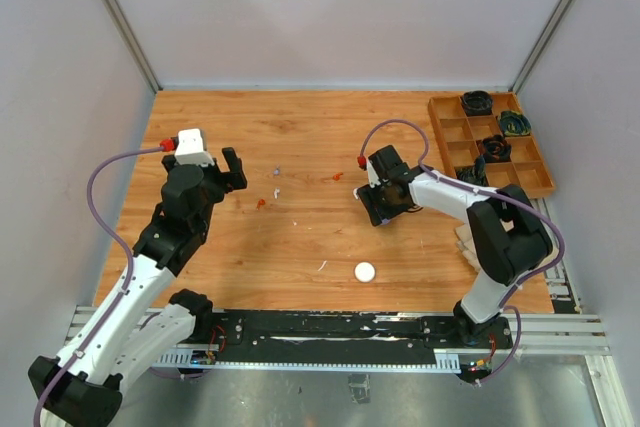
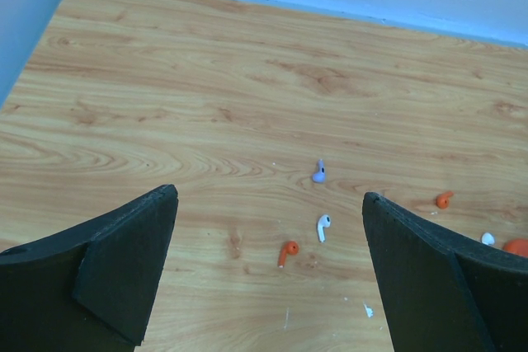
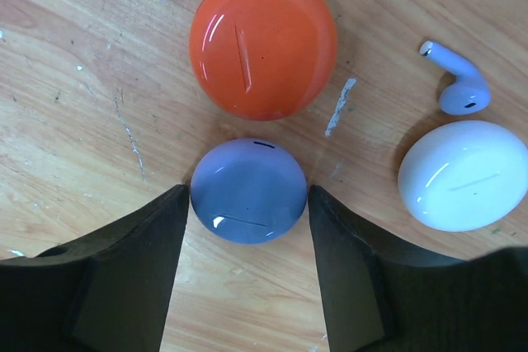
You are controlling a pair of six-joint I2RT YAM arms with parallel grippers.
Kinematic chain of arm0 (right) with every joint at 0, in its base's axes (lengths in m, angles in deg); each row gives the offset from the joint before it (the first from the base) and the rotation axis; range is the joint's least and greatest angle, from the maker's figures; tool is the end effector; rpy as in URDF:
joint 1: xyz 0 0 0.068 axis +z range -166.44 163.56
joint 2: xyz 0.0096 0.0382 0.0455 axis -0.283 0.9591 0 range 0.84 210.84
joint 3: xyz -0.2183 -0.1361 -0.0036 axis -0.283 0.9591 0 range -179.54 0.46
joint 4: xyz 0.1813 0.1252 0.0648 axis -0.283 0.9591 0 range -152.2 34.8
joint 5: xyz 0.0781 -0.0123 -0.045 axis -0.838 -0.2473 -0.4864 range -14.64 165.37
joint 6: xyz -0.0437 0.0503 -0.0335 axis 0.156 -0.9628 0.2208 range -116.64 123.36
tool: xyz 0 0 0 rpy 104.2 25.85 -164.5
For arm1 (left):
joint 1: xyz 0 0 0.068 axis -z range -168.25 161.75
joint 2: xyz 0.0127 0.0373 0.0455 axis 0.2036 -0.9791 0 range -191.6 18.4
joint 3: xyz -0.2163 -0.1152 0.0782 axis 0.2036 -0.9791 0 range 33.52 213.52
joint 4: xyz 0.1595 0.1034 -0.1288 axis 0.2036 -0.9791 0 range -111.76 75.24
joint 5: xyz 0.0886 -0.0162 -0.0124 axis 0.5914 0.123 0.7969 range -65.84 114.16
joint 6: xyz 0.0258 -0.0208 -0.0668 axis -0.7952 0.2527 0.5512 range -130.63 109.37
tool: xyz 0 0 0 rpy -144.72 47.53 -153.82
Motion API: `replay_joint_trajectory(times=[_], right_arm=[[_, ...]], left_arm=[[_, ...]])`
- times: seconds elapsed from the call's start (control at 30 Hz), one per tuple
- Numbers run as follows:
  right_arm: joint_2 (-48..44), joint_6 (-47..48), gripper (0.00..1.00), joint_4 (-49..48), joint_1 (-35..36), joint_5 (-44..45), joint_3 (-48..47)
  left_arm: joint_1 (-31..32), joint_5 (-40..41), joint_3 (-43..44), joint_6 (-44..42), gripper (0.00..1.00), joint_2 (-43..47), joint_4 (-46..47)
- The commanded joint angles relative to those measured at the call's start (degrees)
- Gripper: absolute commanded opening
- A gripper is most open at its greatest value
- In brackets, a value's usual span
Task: Insert the wireless bluetooth earbuds into the charging case
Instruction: Pick up the charging case at the center of the board.
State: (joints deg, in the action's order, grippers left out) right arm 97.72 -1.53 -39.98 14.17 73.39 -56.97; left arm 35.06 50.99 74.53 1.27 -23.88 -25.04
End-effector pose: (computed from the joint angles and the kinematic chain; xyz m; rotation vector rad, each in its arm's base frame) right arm 0.2704 0.1626 0.1518 -0.6056 2.6004 0.2493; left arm 0.1726 -0.0436 0.3096 -0.1620 1.7431 -0.0336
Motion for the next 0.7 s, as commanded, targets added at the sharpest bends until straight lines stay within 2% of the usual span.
replay_joint_trajectory(times=[0.0,0.23,0.37,0.67], right_arm=[[1.01,-1.0,0.59,-1.33,-0.53,1.94,-0.91],[-0.28,-0.27,0.36,-1.54,-0.55,1.98,0.0],[-3.35,0.53,0.34,-1.2,-0.34,0.91,0.39],[-13.63,9.73,0.34,3.39,3.78,-1.31,-1.36]], left_arm=[[-0.71,-1.06,0.17,0.49,0.99,-0.26,1.97],[-0.76,-3.11,0.45,0.91,0.99,-1.2,1.63],[-0.79,-7.13,0.9,1.54,0.99,-2.03,1.52],[-0.81,-24.17,7.17,3.81,0.99,-9.91,-5.11]])
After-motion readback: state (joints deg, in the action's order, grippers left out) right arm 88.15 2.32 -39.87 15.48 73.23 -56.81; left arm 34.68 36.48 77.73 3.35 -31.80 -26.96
